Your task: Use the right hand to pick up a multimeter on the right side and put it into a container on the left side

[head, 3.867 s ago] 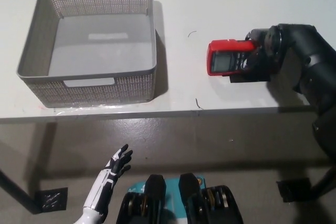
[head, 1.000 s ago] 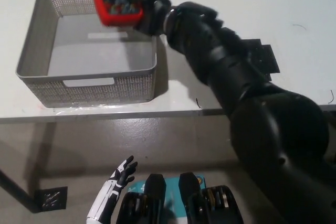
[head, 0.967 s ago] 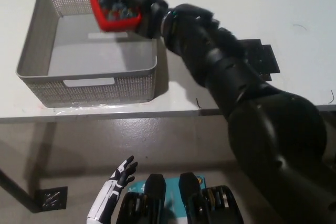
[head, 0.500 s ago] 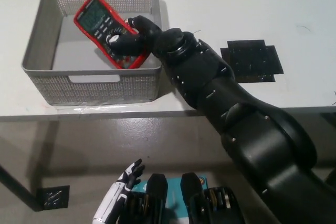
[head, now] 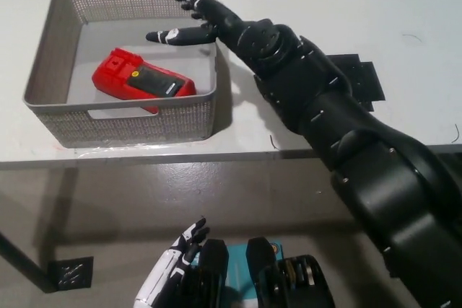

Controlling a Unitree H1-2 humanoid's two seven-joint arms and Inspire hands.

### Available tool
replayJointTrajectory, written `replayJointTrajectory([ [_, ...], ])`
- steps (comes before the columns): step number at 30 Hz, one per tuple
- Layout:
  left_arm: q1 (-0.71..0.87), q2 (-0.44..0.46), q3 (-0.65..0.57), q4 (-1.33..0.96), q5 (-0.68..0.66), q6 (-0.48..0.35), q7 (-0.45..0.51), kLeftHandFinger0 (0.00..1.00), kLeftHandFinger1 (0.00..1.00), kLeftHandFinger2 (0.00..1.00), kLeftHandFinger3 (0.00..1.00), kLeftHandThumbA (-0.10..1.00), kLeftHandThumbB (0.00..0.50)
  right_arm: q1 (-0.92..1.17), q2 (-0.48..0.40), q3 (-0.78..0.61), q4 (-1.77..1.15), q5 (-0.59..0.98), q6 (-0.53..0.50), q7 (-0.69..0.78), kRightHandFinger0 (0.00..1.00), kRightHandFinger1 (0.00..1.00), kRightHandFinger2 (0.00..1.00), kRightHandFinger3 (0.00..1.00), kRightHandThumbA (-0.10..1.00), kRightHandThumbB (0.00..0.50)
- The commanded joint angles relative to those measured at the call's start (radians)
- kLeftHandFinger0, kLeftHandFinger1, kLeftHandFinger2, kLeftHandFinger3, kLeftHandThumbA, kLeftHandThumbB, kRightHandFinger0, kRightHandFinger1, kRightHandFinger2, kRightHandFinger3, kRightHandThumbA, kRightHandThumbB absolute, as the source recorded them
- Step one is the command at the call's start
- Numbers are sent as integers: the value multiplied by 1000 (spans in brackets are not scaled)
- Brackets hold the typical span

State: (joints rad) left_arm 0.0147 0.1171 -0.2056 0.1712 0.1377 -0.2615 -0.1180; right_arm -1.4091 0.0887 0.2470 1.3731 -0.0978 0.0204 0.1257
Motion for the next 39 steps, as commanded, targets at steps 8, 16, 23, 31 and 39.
replayJointTrajectory([
  [8,-12,6,-1,-16,-2,-15,-18,1000,1000,1000,1000,1000,500,-25,-69,-389,-237,318,-75,199,1000,1000,1000,1000,1000,474],
  [16,4,9,9,-6,2,-31,-3,1000,1000,1000,1000,1000,499,151,-105,-609,-643,587,204,335,1000,1000,1000,1000,1000,500],
  [23,20,6,21,35,-11,-93,13,1000,1000,1000,1000,1000,468,465,-93,-639,-1196,780,403,301,1000,1000,1000,1000,1000,500],
  [31,56,-1,43,61,-51,-109,17,1000,1000,1000,1000,1000,409,958,-123,-580,-1710,966,396,350,1000,1000,1000,1000,1000,500],
  [39,85,-12,52,66,-66,-81,16,1000,1000,1000,1000,1000,365,1343,-142,-518,-1869,1074,346,446,1000,1000,1000,1000,1000,496],
])
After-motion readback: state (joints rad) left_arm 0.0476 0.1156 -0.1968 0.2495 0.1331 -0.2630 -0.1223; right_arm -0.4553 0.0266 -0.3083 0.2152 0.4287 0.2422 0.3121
